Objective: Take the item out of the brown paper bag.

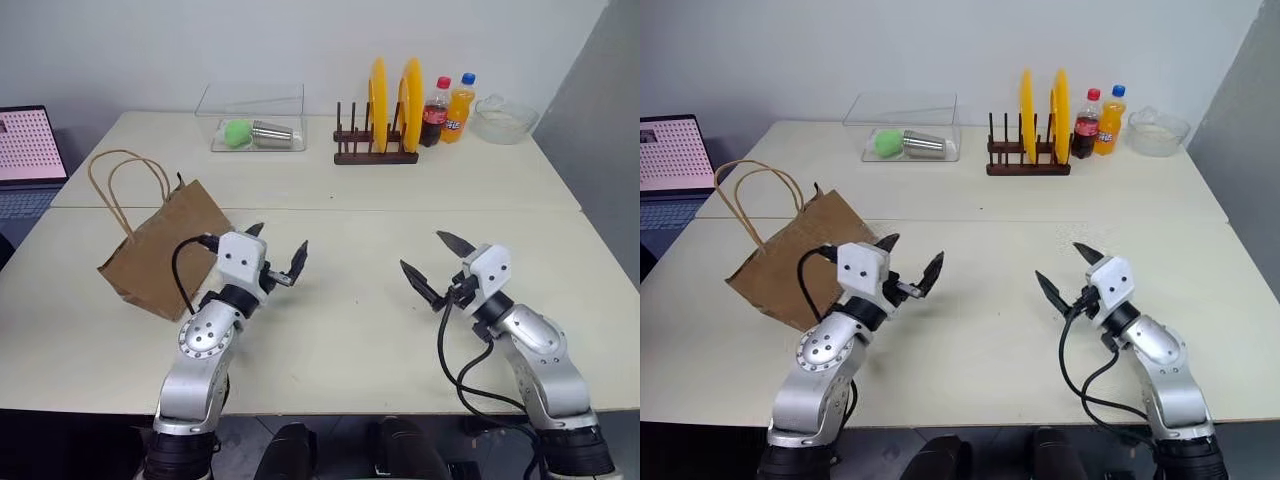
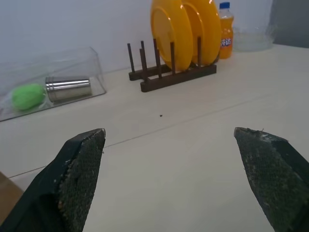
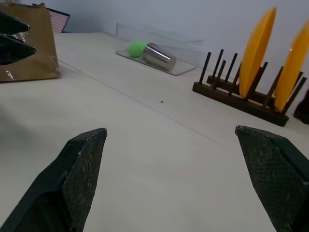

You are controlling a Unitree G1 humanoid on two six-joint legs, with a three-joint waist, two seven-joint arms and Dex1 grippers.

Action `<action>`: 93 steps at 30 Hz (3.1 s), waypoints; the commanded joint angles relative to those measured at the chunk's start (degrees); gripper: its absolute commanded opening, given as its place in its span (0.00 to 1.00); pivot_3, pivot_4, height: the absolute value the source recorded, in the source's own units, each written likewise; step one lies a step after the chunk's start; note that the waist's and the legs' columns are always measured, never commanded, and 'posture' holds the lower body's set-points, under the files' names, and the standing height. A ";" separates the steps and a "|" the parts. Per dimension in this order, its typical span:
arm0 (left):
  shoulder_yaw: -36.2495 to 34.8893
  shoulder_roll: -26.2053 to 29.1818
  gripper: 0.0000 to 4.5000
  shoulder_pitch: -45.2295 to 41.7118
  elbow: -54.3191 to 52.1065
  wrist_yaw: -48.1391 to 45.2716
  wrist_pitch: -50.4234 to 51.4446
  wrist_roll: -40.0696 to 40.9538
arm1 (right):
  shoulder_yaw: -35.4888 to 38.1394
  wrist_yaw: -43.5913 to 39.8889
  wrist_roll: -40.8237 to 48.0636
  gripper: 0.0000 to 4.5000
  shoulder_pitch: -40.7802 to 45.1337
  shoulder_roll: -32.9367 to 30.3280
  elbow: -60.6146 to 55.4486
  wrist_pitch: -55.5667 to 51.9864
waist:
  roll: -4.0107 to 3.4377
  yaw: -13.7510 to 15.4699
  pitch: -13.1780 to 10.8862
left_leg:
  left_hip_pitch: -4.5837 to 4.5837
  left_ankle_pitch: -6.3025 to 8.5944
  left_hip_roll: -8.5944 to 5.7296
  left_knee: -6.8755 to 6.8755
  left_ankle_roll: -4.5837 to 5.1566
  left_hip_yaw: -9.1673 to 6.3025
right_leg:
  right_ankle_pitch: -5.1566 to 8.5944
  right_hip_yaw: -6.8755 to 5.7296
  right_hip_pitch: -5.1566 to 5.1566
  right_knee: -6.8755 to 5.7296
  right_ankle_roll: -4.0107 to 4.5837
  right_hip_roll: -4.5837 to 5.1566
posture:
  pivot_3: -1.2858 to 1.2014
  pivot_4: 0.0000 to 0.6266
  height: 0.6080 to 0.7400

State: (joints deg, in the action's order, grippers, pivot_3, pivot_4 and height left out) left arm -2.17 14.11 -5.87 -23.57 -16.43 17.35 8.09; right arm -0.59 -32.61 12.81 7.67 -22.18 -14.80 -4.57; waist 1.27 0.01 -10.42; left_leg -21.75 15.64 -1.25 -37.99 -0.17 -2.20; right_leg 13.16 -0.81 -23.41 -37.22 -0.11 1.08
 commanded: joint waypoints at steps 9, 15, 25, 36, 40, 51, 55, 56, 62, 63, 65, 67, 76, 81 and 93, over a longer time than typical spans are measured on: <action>-24.10 9.53 1.00 4.13 -8.31 -1.64 13.04 14.91 | -5.38 -17.56 16.29 1.00 13.42 -7.29 -9.37 -16.49 | 0.01 -0.12 -0.01 | 0.00 0.00 0.02 0.00 0.00 -0.07 | 0.01 -0.07 -0.01 -0.01 0.01 -0.01 | 0.52 0.24 1.00; -33.69 17.93 1.00 5.44 -4.04 -7.52 16.36 22.14 | -4.99 -21.08 20.10 1.00 19.08 -10.14 -8.76 -22.35 | 0.04 0.03 -0.01 | -0.02 0.00 0.00 0.00 0.00 -0.10 | 0.01 -0.10 0.01 0.08 0.02 0.03 | 0.52 0.24 1.00; -37.26 31.58 1.00 -0.40 9.76 -15.81 21.78 28.71 | -4.82 -22.07 21.24 1.00 21.99 -10.27 -8.72 -24.18 | 0.04 -0.02 -0.02 | -0.04 0.00 0.00 0.01 -0.01 -0.11 | 0.01 -0.11 -0.02 0.09 0.03 0.04 | 0.52 0.24 1.00; -28.28 37.92 1.00 -15.14 27.71 -22.73 17.51 24.69 | -4.66 -21.63 22.52 1.00 27.31 -10.63 -10.67 -28.20 | 0.06 -0.05 -0.06 | -0.14 0.01 0.01 0.05 -0.02 -0.12 | -0.14 -0.12 -0.16 0.09 0.30 0.05 | 0.52 0.24 1.00; -25.80 37.86 1.00 -19.29 32.14 -24.66 14.88 23.06 | -4.77 -21.38 22.72 1.00 27.93 -10.84 -11.04 -28.92 | 0.07 -0.10 -0.06 | -0.16 0.01 0.01 0.05 -0.02 -0.10 | -0.15 -0.10 -0.17 0.10 0.31 0.06 | 0.52 0.24 1.00; -21.34 39.21 0.66 -28.40 42.72 -29.56 9.36 18.76 | -4.58 -20.66 22.38 1.00 28.45 -10.99 -11.15 -29.32 | 0.08 -0.13 -0.07 | -0.21 0.01 0.01 0.06 -0.02 -0.09 | -0.16 -0.10 -0.25 0.08 0.31 0.06 | 0.52 0.24 1.00; -20.48 39.72 0.37 -29.87 45.26 -31.41 7.36 17.58 | -4.41 -20.59 22.53 1.00 28.41 -11.14 -11.31 -29.49 | 0.09 -0.14 -0.07 | -0.23 0.01 0.01 0.05 -0.02 -0.08 | -0.16 -0.10 -0.26 0.07 0.31 0.07 | 0.52 0.24 1.00; -20.29 39.80 0.30 -30.42 45.83 -32.00 6.99 17.34 | -4.38 -20.57 22.54 1.00 28.38 -11.19 -11.34 -29.52 | 0.09 -0.14 -0.08 | -0.23 0.00 0.01 0.05 -0.02 -0.08 | -0.16 -0.10 -0.26 0.06 0.31 0.07 | 0.52 0.24 1.00; -17.27 41.54 0.01 -34.29 44.99 -39.14 7.94 18.08 | -3.96 -19.67 22.33 1.00 27.36 -11.31 -11.97 -29.37 | 0.11 -0.11 -0.08 | -0.28 0.00 0.00 0.04 -0.02 -0.09 | -0.16 -0.11 -0.29 0.07 0.31 0.07 | 0.52 0.24 1.00; -16.43 41.96 0.01 -35.32 45.01 -40.78 8.45 18.24 | -3.90 -19.32 22.26 1.00 26.99 -11.30 -12.23 -29.32 | 0.13 -0.07 -0.10 | -0.29 0.00 0.00 0.04 -0.02 -0.08 | -0.16 -0.11 -0.30 0.06 0.31 0.07 | 0.52 0.24 1.00; -14.69 42.50 0.01 -36.88 45.37 -43.67 8.69 17.95 | -3.70 -18.59 22.36 1.00 26.20 -11.34 -13.05 -29.42 | 0.14 -0.07 -0.10 | -0.33 0.00 0.00 0.03 -0.02 -0.10 | -0.16 -0.14 -0.33 0.05 0.31 0.06 | 0.52 0.24 1.00; -13.38 42.46 0.01 -37.93 45.46 -45.63 8.59 17.68 | -3.47 -18.05 22.44 1.00 25.43 -11.53 -13.92 -29.55 | 0.14 -0.14 -0.10 | -0.34 0.00 0.00 0.03 -0.02 -0.07 | -0.16 -0.13 -0.34 0.05 0.31 0.06 | 0.52 0.24 1.00; -7.07 37.96 0.01 -44.62 43.69 -51.67 7.54 17.71 | -0.44 -16.30 24.38 1.00 19.83 -15.42 -18.68 -32.01 | 0.17 0.17 -0.11 | -0.86 -0.01 -0.03 -0.13 -0.02 -0.09 | -0.17 -0.16 -0.73 -0.06 0.30 0.06 | 0.52 0.24 1.00; -2.35 31.28 0.01 -53.89 48.89 -54.16 4.20 15.50 | 2.22 -15.03 26.34 1.00 15.92 -17.91 -21.92 -34.24 | 0.26 0.22 -0.17 | -1.01 -0.01 -0.06 -0.24 -0.01 -0.18 | -0.18 -0.25 -0.76 -0.04 0.28 0.07 | 0.52 0.24 1.00; 2.34 13.22 0.01 -72.54 74.97 -55.44 -12.15 7.33 | 5.25 -9.75 26.04 1.00 9.06 -20.15 -26.85 -35.82 | 0.31 -0.10 -0.20 | -1.05 -0.02 -0.06 -0.28 0.01 -0.13 | -0.17 -0.25 -0.80 -0.12 0.26 0.02 | 0.52 0.24 1.00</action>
State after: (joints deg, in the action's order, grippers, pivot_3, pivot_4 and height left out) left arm 0.80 28.17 -74.81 50.21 -72.00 8.83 15.67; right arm 2.65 -43.38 38.50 17.10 -41.75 -39.14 -40.51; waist 1.57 -0.09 -10.61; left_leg -22.80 15.63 -1.32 -38.29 -0.16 -2.32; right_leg 12.99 -1.06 -24.21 -37.33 0.15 1.10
